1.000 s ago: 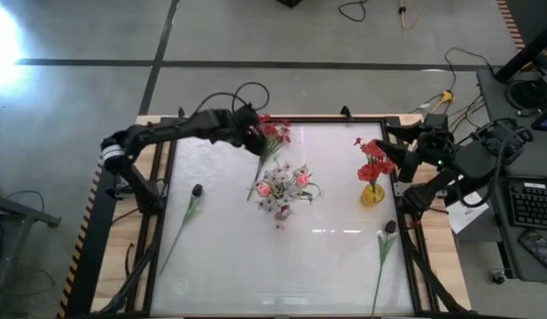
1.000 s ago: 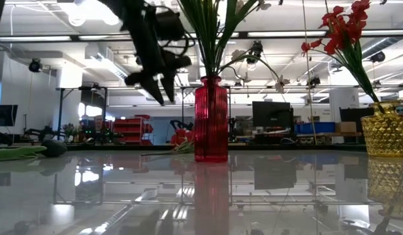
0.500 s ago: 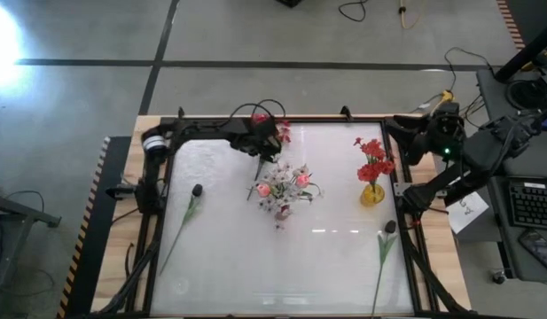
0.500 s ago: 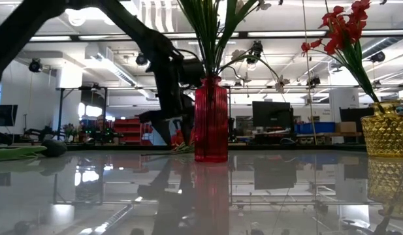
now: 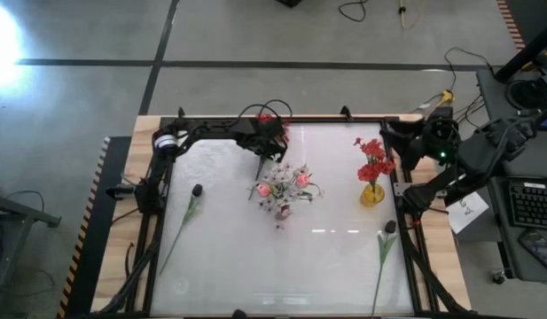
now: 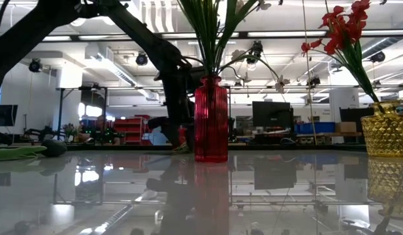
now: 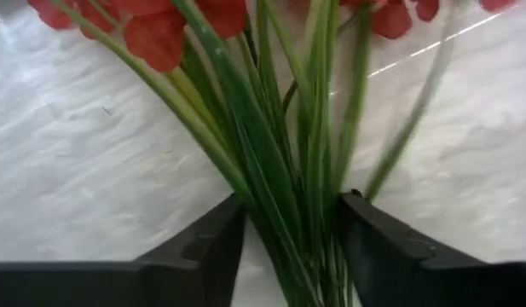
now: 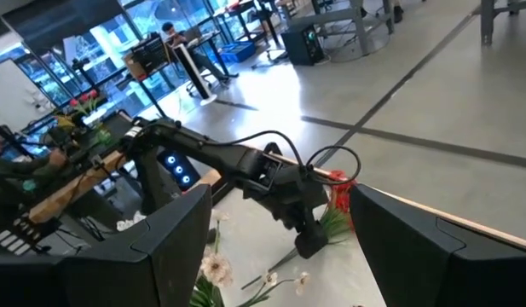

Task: Sort flowers into vase by color
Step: Put the red flowers into the yellow vase

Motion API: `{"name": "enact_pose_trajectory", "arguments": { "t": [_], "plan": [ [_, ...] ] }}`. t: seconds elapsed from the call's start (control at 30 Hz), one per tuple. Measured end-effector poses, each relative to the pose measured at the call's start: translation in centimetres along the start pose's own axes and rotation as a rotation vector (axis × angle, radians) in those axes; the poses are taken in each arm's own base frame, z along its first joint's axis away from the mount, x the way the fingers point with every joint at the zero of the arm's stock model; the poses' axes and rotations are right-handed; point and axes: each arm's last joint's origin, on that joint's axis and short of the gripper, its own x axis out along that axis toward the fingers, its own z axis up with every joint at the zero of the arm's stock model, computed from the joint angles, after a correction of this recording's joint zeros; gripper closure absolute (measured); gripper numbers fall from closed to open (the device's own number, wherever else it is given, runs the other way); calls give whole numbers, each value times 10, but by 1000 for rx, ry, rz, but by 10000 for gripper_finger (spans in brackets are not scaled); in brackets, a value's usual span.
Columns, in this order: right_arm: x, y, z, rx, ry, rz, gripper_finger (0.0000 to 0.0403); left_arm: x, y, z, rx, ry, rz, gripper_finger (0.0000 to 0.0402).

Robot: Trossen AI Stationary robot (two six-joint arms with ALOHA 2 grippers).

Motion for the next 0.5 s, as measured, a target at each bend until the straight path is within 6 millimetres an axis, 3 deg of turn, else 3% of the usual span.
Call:
{"name": "enact_pose_trajectory", "arguments": {
  "t": [0.27,0.37,0.5],
  "plan": [
    [0,0,0,-6,0,0,133,-9,-3,0,67,-30,-9,390],
    [0,0,0,-26,-2,-1,133,-28,-1,4,77,-71,-8,384],
    [0,1,1,-74,-9,-3,133,-67,4,11,79,-156,-30,392]
  ]
}}
